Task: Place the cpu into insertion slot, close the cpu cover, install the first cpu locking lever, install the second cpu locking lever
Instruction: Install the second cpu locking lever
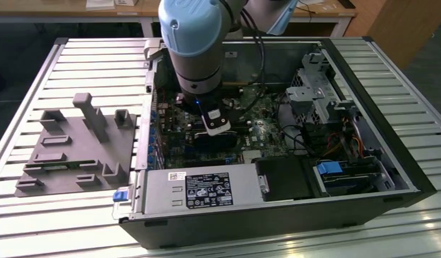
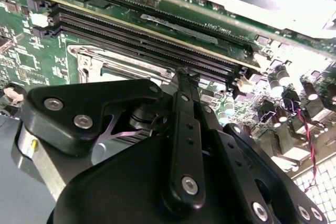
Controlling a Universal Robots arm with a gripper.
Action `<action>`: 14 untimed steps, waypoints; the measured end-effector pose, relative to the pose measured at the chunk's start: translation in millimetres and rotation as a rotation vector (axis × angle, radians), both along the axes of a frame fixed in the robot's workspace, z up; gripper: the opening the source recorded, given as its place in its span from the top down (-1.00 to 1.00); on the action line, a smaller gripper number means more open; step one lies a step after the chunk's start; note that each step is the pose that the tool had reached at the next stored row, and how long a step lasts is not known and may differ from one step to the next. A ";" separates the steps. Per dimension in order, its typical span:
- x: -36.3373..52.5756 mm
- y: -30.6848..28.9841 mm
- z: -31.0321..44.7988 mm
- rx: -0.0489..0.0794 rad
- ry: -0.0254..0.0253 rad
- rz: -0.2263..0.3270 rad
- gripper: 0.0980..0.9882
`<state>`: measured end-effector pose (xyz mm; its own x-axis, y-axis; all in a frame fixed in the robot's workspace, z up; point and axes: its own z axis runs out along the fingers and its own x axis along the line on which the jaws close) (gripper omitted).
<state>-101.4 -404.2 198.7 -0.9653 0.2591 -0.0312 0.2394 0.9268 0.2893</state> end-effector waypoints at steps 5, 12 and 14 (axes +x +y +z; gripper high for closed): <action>-2.9 4.6 -1.4 0.000 0.0001 0.000 0.99; -3.0 7.2 -2.1 0.000 0.0000 0.000 0.99; -3.0 7.3 -1.7 0.000 0.0002 0.000 0.99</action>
